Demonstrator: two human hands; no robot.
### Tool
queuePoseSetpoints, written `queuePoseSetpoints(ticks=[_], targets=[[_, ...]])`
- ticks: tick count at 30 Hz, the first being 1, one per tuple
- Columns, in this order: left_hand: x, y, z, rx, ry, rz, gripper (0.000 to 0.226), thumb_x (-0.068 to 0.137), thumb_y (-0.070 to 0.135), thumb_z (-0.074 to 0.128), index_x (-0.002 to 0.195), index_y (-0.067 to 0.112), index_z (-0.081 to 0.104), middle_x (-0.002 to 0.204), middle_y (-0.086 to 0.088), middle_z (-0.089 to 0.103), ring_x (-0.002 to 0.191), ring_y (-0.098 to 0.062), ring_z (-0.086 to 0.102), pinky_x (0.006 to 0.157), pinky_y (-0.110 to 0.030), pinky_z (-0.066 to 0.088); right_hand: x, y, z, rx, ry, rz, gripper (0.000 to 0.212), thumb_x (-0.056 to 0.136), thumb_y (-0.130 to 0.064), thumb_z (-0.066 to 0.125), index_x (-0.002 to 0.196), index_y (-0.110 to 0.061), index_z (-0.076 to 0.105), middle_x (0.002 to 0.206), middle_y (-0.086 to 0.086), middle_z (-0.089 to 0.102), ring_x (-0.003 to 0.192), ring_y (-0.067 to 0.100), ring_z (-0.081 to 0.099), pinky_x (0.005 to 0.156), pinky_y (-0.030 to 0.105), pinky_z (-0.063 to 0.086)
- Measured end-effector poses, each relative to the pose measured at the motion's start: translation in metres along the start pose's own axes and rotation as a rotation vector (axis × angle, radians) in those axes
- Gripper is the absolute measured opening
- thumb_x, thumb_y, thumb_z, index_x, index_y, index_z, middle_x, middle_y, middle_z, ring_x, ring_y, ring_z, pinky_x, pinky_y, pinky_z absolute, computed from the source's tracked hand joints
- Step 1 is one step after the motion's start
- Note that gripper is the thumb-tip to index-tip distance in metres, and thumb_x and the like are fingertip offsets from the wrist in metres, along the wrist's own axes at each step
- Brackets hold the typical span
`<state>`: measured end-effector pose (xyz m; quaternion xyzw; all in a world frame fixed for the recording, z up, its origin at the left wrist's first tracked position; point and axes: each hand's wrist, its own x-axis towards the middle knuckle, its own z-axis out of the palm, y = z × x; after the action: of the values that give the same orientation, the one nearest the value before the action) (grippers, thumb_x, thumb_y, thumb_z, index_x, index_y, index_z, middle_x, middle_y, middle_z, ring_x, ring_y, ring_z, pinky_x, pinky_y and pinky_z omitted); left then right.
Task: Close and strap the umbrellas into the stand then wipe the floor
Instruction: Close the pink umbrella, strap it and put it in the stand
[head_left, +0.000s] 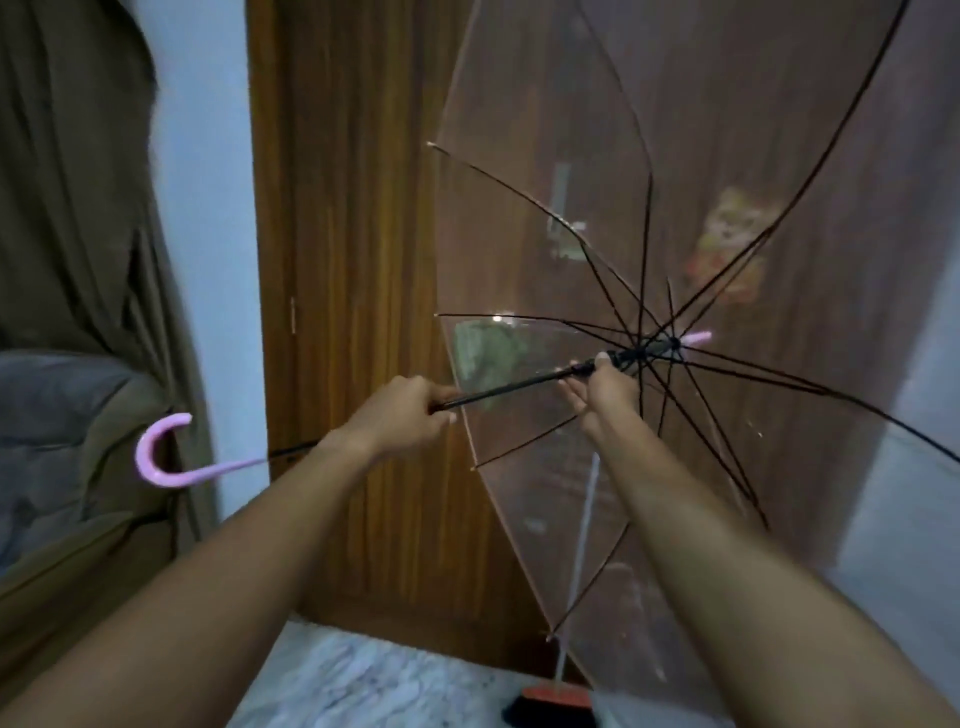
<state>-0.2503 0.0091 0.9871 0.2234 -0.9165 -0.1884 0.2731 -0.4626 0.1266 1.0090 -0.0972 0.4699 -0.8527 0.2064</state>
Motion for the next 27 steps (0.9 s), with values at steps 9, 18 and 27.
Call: queuePoseSetpoints(ticks=[9,18,27], targets=[[-0.009,-0.008,0.004,0.36,0.033,0.016,0.026,0.1,0.037,0.055,0.119,0.026,0.07,0.095,0.004,0.073,0.084,-0.02,0.07,0.076,-0.041,0.059,0.015,-0.056,-0.095,0.104,0.1,0.018,0.037,0.109,-0.016,0.033,0.146,-0.014,0.041,0.106,0.008,0.065,0.113,0.028,0.066,0.095,0.038,0.052],[0.001,0.018,0.007,0.048,-0.152,0.142,0.022,0.099,0.034,0.061,0.084,0.021,0.073,0.058,0.005,0.061,0.047,-0.004,0.052,0.051,-0.026,0.04,0.021,-0.091,-0.126,0.008,0.124,-0.093,0.034,0.107,-0.044,0.035,0.094,-0.019,0.053,0.116,0.001,0.073,0.08,0.015,0.071,0.093,0.042,0.051],[0.024,0.065,0.033,-0.003,-0.101,0.23,0.03,0.097,0.026,0.064,0.068,0.018,0.067,0.056,0.0,0.057,0.048,-0.011,0.046,0.051,-0.026,0.033,-0.003,-0.038,-0.074,-0.214,0.065,-0.031,0.04,0.103,-0.048,0.044,0.093,-0.016,0.065,0.109,0.008,0.077,0.075,0.013,0.068,0.091,0.049,0.05]])
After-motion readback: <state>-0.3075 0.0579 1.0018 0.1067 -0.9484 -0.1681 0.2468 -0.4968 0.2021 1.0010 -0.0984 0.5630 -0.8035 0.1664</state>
